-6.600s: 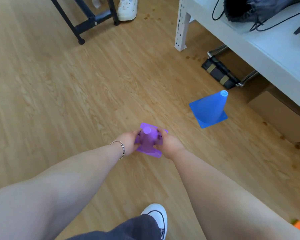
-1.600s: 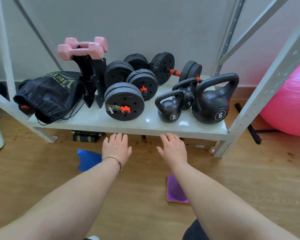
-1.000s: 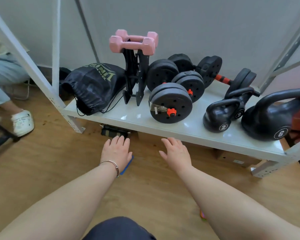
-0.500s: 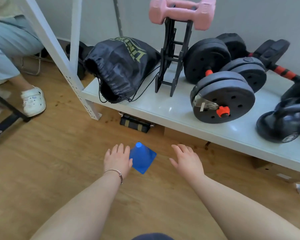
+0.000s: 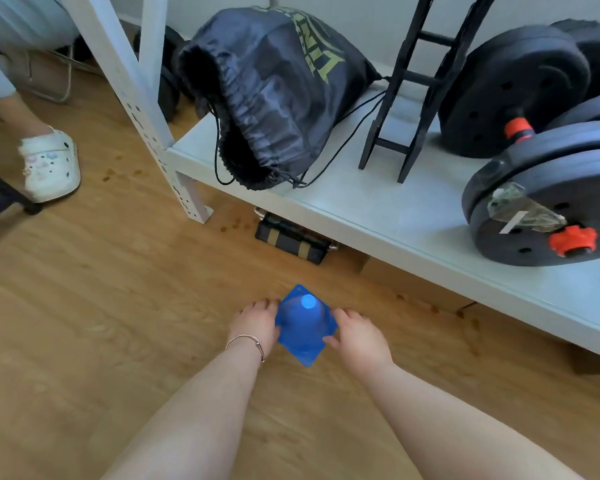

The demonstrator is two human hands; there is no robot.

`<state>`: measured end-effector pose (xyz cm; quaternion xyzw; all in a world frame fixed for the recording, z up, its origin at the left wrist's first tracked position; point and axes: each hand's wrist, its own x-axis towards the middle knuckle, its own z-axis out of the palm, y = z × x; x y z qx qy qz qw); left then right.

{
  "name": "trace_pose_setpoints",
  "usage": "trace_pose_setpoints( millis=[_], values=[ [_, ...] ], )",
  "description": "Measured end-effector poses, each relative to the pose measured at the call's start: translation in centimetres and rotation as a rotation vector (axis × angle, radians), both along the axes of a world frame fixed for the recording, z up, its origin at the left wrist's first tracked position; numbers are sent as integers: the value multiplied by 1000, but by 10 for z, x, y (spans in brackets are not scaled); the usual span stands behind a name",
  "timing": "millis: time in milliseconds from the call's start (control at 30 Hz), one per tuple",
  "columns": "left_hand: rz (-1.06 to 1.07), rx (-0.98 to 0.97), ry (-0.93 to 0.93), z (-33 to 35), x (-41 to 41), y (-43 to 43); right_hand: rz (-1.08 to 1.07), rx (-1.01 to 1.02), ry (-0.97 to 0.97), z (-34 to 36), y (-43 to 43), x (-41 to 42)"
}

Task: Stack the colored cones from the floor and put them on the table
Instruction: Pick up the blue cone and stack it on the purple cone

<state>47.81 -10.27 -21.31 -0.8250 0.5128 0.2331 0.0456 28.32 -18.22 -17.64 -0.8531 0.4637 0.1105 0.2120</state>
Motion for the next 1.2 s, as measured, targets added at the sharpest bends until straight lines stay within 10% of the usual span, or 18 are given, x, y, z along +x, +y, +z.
trace_pose_setpoints(
  millis=[633, 1200],
  values=[
    [268, -263, 587, -10, -40, 14, -317, 353, -307, -3, -1, -36],
    [16, -352, 627, 91, -157, 0, -406, 333, -549, 82, 8, -196]
  ],
)
